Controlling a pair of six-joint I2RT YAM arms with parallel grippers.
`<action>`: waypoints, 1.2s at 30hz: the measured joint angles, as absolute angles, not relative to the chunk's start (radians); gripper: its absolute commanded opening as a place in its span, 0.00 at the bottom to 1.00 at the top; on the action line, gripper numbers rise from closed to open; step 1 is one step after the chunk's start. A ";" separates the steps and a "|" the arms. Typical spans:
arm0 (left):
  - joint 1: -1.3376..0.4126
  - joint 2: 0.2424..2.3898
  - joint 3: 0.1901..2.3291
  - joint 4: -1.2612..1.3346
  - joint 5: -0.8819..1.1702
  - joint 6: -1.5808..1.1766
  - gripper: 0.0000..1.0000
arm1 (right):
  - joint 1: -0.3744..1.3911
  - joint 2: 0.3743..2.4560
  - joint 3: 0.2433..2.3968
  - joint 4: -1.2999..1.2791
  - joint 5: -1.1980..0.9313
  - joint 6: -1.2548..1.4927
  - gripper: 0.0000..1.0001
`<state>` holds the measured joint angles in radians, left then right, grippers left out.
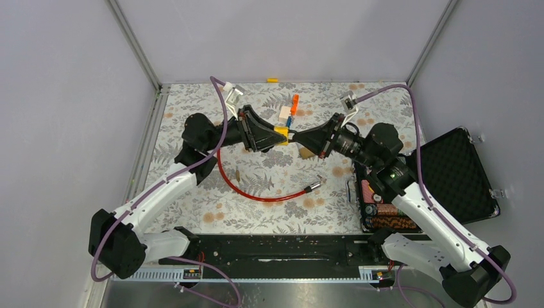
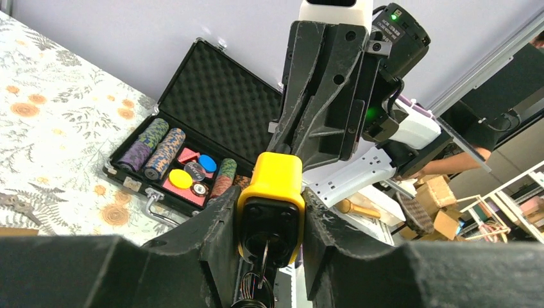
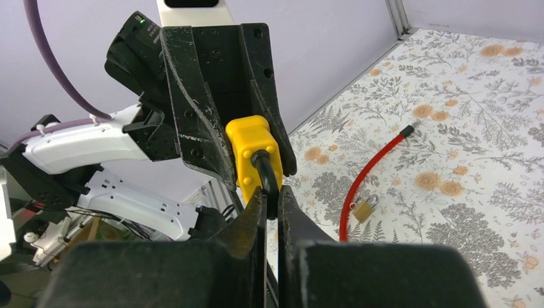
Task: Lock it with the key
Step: Lock the lock.
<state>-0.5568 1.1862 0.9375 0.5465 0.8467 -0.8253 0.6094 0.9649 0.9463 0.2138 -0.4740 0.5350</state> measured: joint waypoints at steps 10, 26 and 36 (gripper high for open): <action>-0.567 1.160 0.839 0.641 0.759 -0.995 0.00 | 0.653 0.928 0.824 0.342 -0.363 0.727 0.57; -0.546 1.234 0.824 0.873 0.722 -1.237 0.21 | 0.654 0.989 0.794 0.590 -0.295 0.875 0.14; -0.532 1.178 0.824 0.751 0.722 -1.119 0.83 | 0.653 1.000 0.838 0.470 -0.290 0.795 0.00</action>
